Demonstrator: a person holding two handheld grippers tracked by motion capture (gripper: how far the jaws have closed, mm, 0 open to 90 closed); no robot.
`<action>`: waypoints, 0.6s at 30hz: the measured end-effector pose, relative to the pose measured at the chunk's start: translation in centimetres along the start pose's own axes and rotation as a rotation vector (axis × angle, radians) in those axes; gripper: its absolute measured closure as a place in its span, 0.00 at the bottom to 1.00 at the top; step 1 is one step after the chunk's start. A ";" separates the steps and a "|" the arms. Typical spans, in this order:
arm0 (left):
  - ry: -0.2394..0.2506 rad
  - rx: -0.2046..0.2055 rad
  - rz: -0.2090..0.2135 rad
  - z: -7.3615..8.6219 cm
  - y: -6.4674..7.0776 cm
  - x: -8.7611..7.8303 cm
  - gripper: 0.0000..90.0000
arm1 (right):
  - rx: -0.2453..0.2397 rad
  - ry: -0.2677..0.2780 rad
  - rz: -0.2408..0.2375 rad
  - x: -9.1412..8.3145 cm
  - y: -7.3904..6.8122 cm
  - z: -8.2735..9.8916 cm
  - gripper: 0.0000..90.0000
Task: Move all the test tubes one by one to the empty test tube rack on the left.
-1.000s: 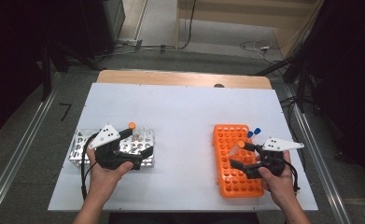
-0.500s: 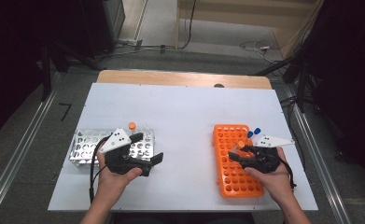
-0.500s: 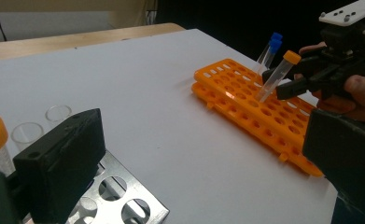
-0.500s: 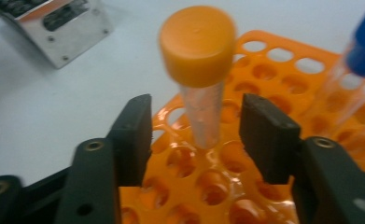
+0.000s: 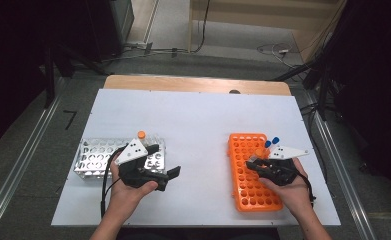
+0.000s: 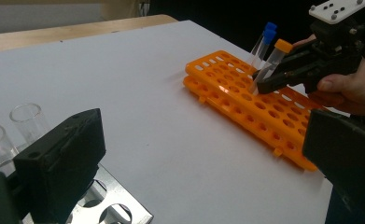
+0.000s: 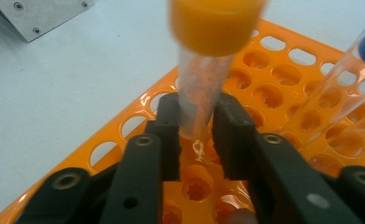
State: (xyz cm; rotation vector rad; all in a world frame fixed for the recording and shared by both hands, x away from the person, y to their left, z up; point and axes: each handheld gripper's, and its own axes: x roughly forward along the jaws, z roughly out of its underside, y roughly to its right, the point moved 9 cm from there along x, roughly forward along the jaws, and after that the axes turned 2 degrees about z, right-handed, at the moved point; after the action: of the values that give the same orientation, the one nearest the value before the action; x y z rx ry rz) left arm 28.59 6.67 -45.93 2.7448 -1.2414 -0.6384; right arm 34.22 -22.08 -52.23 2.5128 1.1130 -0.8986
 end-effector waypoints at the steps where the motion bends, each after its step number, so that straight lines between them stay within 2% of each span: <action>1: 0.003 -0.001 0.002 -0.1 0.1 0.0 0.00 | 0.000 0.000 0.002 0.0 0.0 0.0 0.80; 4: 0.002 0.002 0.008 -0.1 0.2 0.2 0.00 | 0.007 0.004 0.001 -0.1 0.0 0.0 0.80; 16: -0.002 0.007 0.028 -0.2 0.9 0.6 0.00 | 0.044 0.124 -0.010 -2.5 -0.3 -1.9 0.81; 18: -0.002 0.010 0.029 -0.2 1.0 0.6 0.00 | 0.051 0.137 -0.024 -2.8 -0.6 -2.2 0.81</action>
State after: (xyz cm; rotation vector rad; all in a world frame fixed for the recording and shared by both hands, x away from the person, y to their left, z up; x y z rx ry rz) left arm 28.35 5.53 -45.75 2.7291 -1.2862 -0.6340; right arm 33.31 -22.34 -48.80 2.6416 1.1777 -0.7806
